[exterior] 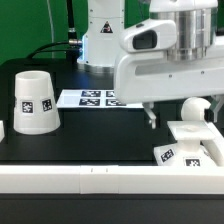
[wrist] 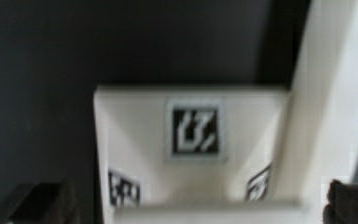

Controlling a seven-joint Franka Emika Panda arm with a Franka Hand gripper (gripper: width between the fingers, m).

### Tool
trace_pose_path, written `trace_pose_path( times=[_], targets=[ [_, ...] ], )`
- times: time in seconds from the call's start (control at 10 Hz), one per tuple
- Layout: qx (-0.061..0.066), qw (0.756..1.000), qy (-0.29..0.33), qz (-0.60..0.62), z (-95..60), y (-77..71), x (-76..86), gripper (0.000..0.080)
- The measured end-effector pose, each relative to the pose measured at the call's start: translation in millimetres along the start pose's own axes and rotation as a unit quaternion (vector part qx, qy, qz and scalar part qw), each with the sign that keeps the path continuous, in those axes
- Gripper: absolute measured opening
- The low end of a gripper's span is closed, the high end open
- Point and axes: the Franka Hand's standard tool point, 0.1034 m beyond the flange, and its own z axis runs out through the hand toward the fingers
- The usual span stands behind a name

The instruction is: Assemble lamp

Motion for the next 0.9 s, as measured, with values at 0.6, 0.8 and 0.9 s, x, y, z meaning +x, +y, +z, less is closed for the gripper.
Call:
trace_pose_path(
  times=[0.6, 0.8, 0.9],
  targets=[
    [0.000, 0.996, -0.028, 0.089, -2.9, -46.8, -69.5, 0.0699],
    [-0.002, 0.995, -0.039, 0.087, -3.5, -44.3, -69.7, 0.0699],
    [-0.002, 0.995, -0.042, 0.086, -3.3, -44.3, -70.4, 0.0699]
  ],
)
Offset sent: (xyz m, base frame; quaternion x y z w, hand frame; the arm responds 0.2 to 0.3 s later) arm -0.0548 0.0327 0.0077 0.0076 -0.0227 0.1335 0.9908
